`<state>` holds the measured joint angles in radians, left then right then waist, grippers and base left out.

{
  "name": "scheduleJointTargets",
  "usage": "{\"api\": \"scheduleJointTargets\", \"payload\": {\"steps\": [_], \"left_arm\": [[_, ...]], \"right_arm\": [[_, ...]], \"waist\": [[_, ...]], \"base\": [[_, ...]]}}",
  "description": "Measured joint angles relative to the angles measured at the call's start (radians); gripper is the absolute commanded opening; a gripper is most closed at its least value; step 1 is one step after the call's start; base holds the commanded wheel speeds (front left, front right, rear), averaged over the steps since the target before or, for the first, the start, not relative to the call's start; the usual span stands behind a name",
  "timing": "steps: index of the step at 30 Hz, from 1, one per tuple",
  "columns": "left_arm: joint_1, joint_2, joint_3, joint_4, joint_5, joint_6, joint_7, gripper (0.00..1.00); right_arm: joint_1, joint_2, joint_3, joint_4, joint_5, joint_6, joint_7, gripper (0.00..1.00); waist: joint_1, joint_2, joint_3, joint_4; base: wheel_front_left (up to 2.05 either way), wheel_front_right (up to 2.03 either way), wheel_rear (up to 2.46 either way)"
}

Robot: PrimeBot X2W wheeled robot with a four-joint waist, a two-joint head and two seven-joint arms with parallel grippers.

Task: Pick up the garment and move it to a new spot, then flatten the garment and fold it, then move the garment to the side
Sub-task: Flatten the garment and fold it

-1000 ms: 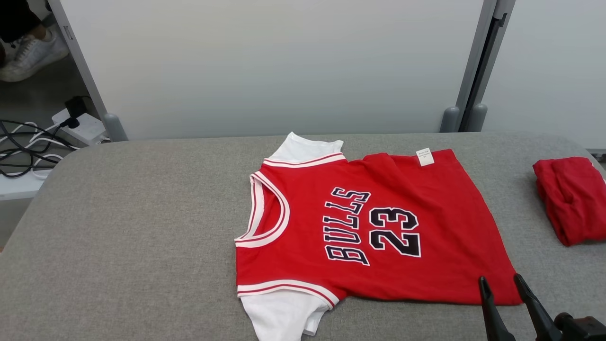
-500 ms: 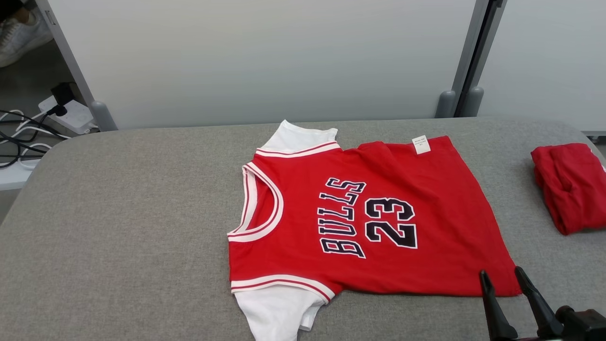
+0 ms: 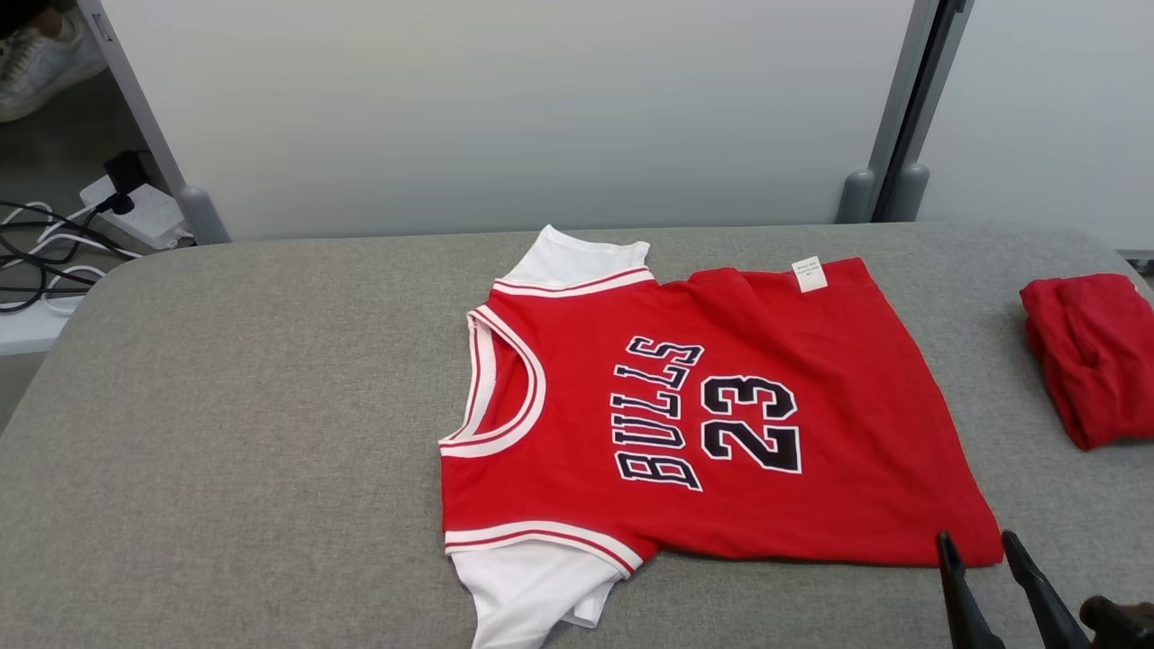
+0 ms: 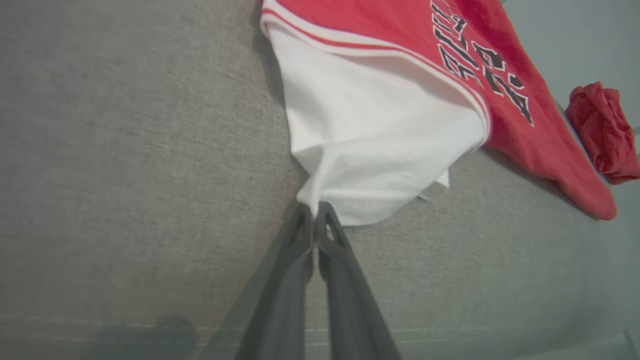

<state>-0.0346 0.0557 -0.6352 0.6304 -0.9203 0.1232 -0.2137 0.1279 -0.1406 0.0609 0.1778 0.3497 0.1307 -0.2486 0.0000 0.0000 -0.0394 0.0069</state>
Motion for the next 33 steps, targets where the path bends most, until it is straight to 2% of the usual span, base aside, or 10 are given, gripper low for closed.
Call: {"api": "scheduleJointTargets", "payload": {"steps": [5, 11, 17, 24, 25, 26, 28, 29, 30, 33], "left_arm": [[0.0, 0.059, 0.052, -0.039, 0.01, 0.005, -0.022, 0.0], [0.005, 0.121, 0.096, -0.127, 0.023, 0.04, -0.029, 0.0], [0.01, 0.134, 0.105, -0.2, 0.023, 0.068, -0.028, 0.0], [0.011, 0.149, 0.099, -0.239, 0.035, 0.073, -0.021, 0.0], [0.011, 0.151, 0.099, -0.244, 0.039, 0.075, -0.015, 0.0], [0.011, 0.152, 0.097, -0.249, 0.04, 0.08, -0.014, 0.0], [0.011, 0.154, 0.096, -0.261, 0.04, 0.08, -0.014, 0.0], [0.011, 0.154, 0.096, -0.261, 0.04, 0.08, -0.014, 0.0], [0.011, 0.155, 0.096, -0.265, 0.04, 0.08, -0.014, 0.0], [0.011, 0.16, 0.093, -0.277, 0.042, 0.08, -0.011, 0.0]], "right_arm": [[-0.005, 0.007, -0.054, 0.171, 0.075, 0.0, 0.0, 1.0], [-0.098, -0.021, -0.051, 0.369, 0.146, 0.0, 0.0, 1.0], [-0.187, -0.047, 0.033, 0.52, 0.251, 0.0, 0.017, 1.0], [-0.244, -0.055, 0.141, 0.6, 0.335, 0.0, 0.02, 1.0], [-0.25, -0.056, 0.15, 0.61, 0.344, 0.0, 0.019, 0.8], [-0.257, -0.058, 0.159, 0.619, 0.354, 0.0, 0.019, 0.47], [-0.271, -0.065, 0.18, 0.64, 0.368, 0.0, 0.018, 0.25], [-0.271, -0.065, 0.18, 0.64, 0.368, 0.0, 0.018, 0.05], [-0.279, -0.068, 0.19, 0.651, 0.373, 0.0, 0.016, 0.0], [-0.295, -0.075, 0.222, 0.671, 0.391, 0.0, 0.01, 0.0]], "waist": [[0.0, 0.0, 0.006, 0.023], [0.0, 0.0, 0.019, 0.051], [0.0, 0.0, 0.033, 0.065], [0.0, 0.0, 0.041, 0.072], [0.0, 0.0, 0.041, 0.072], [0.0, 0.0, 0.042, 0.073], [0.0, 0.0, 0.042, 0.072], [0.0, 0.0, 0.042, 0.072], [0.0, 0.0, 0.042, 0.071], [0.0, 0.0, 0.042, 0.065]], "base": [[0.0, 0.0, 0.0], [0.0, 0.0, 0.0], [0.0, 0.0, 0.0], [0.0, 0.0, 0.0], [0.0, 0.0, 0.0], [0.0, 0.0, 0.0], [0.0, 0.0, 0.0], [0.0, 0.0, 0.0], [0.0, 0.0, 0.0], [0.0, 0.0, 0.0]]}}
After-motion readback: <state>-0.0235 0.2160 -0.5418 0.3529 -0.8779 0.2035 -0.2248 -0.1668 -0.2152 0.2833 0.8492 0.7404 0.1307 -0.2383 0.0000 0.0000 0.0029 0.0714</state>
